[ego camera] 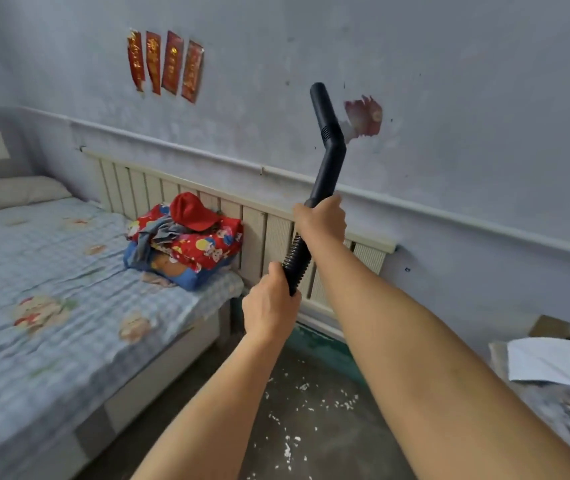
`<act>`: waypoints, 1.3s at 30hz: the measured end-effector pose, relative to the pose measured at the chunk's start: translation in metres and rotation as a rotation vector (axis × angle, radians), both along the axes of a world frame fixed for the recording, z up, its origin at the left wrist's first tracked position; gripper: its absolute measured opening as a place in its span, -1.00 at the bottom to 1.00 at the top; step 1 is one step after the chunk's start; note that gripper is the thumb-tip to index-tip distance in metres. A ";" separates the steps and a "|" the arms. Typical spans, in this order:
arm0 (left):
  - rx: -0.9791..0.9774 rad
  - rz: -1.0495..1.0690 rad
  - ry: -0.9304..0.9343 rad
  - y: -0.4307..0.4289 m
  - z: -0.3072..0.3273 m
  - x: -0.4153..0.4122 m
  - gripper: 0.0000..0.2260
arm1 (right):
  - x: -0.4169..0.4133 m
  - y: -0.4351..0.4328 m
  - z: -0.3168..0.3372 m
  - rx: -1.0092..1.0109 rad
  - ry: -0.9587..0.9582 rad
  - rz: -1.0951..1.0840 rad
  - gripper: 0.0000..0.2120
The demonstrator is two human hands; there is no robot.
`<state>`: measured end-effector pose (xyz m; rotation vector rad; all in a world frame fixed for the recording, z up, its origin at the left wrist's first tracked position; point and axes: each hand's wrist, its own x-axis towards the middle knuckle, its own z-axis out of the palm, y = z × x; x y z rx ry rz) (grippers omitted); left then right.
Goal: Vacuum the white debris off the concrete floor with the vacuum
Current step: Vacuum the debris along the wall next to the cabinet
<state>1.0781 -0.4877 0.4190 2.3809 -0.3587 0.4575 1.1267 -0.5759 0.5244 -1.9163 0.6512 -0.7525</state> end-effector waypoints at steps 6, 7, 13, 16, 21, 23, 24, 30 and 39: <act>-0.022 -0.020 0.164 0.003 -0.070 0.070 -0.74 | 0.069 -0.025 -0.073 0.195 0.048 0.191 -0.49; -0.010 -0.013 0.183 0.002 -0.082 0.082 -0.74 | 0.081 -0.029 -0.086 0.220 0.052 0.212 -0.47; 0.064 0.009 0.355 -0.025 -0.169 0.130 -0.72 | 0.152 -0.049 -0.189 0.115 0.179 0.347 -0.12; 0.056 0.079 0.437 -0.042 -0.214 0.157 -0.73 | 0.192 -0.060 -0.249 0.161 0.214 0.380 -0.12; 0.097 0.147 0.533 -0.075 -0.281 0.220 -0.74 | 0.258 -0.086 -0.341 0.285 0.260 0.421 -0.09; 0.100 0.144 0.578 -0.088 -0.307 0.235 -0.73 | 0.278 -0.097 -0.371 0.281 0.314 0.411 -0.09; 0.100 0.139 0.601 -0.095 -0.323 0.241 -0.72 | 0.288 -0.102 -0.388 0.273 0.353 0.408 -0.09; 0.109 0.107 0.633 -0.102 -0.429 0.276 -0.55 | 0.342 -0.115 -0.500 0.237 0.464 0.407 -0.10; 0.251 0.105 0.611 -0.115 -0.642 0.316 -0.35 | 0.405 -0.145 -0.726 0.269 0.600 0.442 -0.07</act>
